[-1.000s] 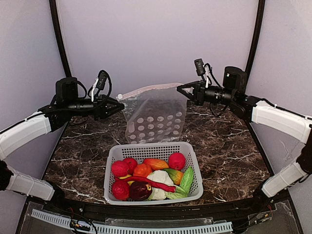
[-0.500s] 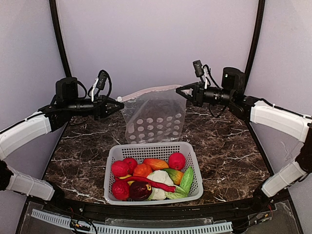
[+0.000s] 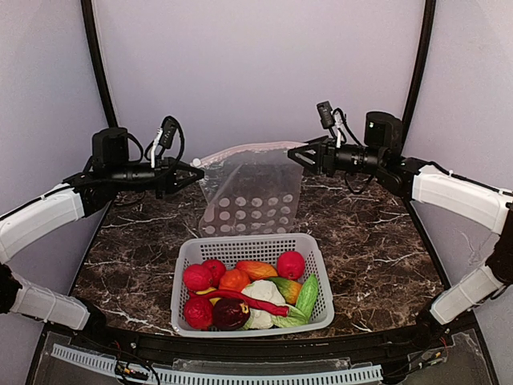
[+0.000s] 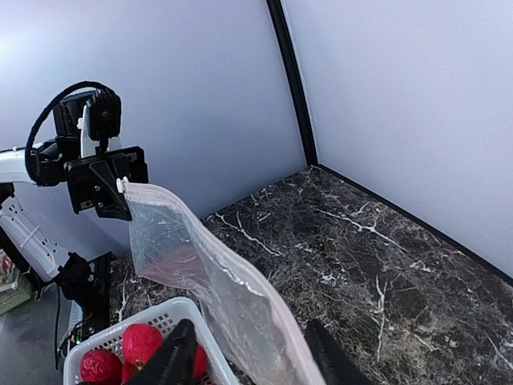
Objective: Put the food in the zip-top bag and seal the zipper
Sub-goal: Pass from the right arm to the left, then unzip the zipper from the zipper food storage bag.
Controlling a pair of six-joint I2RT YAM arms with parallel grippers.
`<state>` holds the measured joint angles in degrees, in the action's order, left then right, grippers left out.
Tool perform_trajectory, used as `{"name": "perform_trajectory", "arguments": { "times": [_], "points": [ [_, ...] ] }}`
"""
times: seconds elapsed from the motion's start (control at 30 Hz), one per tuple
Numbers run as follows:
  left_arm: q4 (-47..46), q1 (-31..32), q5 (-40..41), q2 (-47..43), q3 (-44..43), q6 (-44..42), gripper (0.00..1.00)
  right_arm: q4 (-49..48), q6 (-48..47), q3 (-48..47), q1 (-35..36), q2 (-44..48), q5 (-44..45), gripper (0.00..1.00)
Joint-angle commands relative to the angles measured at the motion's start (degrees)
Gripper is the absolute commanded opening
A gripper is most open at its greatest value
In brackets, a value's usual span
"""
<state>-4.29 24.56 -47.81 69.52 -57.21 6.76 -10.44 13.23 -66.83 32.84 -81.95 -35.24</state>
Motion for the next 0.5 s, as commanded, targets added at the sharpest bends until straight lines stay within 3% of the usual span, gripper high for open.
{"name": "perform_trajectory", "arguments": {
  "times": [0.0, 0.13, 0.47],
  "points": [
    [4.1, 1.9, 4.8, -2.3, 0.2, -6.7, 0.01, 5.9, -4.2, -2.5, -0.5, 2.9, 3.6, 0.66],
    [9.7, 5.8, 8.3, -2.1, -1.2, -11.7, 0.01, 13.8, -8.7, -5.1, -0.4, 5.1, 6.5, 0.77],
    [15.0, 10.1, 5.9, 0.3, -3.4, -15.6, 0.01, 27.9, -17.5, -13.6, 5.4, 2.9, 3.4, 0.77]
  ]
}}
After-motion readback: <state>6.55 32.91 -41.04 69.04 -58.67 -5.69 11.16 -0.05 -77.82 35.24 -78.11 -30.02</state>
